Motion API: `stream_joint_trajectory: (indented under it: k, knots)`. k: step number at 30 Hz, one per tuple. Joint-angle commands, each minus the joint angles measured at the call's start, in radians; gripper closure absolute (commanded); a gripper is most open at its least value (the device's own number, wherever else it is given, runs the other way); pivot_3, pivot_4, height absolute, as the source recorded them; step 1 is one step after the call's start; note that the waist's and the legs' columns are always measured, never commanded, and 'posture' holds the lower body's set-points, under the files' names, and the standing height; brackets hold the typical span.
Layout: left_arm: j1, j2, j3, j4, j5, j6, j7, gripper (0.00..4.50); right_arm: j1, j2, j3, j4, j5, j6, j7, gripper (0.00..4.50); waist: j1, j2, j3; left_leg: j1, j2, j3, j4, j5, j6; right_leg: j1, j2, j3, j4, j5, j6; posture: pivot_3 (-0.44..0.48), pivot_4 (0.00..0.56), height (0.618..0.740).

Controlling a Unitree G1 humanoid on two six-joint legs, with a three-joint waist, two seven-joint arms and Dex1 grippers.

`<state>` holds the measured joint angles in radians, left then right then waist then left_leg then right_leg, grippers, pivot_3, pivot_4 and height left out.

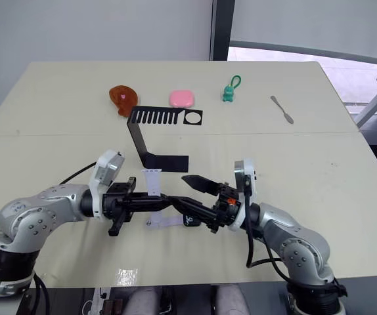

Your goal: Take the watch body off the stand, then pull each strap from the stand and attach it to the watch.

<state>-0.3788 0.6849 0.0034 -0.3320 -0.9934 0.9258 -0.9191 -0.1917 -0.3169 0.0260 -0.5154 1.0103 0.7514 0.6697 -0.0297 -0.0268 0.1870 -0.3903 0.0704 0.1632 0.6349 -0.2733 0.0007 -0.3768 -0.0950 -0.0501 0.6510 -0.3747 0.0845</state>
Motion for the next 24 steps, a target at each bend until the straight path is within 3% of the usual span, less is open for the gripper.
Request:
stream_joint_trajectory:
  k: [1,10,13,16,24]
  knots:
    - [-0.004,-0.018,-0.008,-0.013,-0.030,0.022,-0.021,4.50,-0.014,0.031,-0.006,-0.011,0.047,-0.006,-0.025,0.09,0.000,0.000,0.000,0.000,0.000,0.000,0.000,0.000,0.000,0.000,0.000,0.000,0.000,0.000,0.000,0.000,0.150,0.740]
    - [0.033,-0.078,-0.015,-0.040,-0.039,0.063,0.024,4.50,-0.011,0.029,-0.003,-0.006,0.115,0.045,-0.057,0.09,-0.001,0.000,0.000,0.000,0.000,-0.001,0.001,0.000,0.001,0.000,-0.001,0.000,0.002,0.000,0.000,0.000,0.150,0.740]
    - [0.028,-0.081,-0.015,-0.038,-0.037,0.072,0.025,4.50,-0.024,0.016,-0.007,0.001,0.132,0.057,-0.051,0.90,0.000,0.000,0.000,0.000,0.000,-0.001,0.001,0.000,0.001,0.000,-0.001,0.000,0.002,0.000,0.000,0.000,0.150,0.740]
    - [0.017,-0.085,-0.020,-0.027,-0.029,0.072,0.023,4.50,-0.036,0.005,-0.007,0.008,0.149,0.072,-0.048,2.40,0.000,0.000,0.000,0.000,0.000,-0.001,0.001,0.000,0.001,0.000,-0.001,0.000,0.002,0.000,0.000,0.000,0.150,0.740]
    - [0.005,-0.102,-0.028,-0.019,-0.024,0.075,0.024,4.50,-0.061,0.009,0.012,0.022,0.162,0.103,-0.071,2.40,-0.001,0.000,0.000,0.000,0.000,-0.001,0.001,0.000,0.001,0.000,-0.001,0.000,0.002,0.000,0.000,0.000,0.150,0.740]
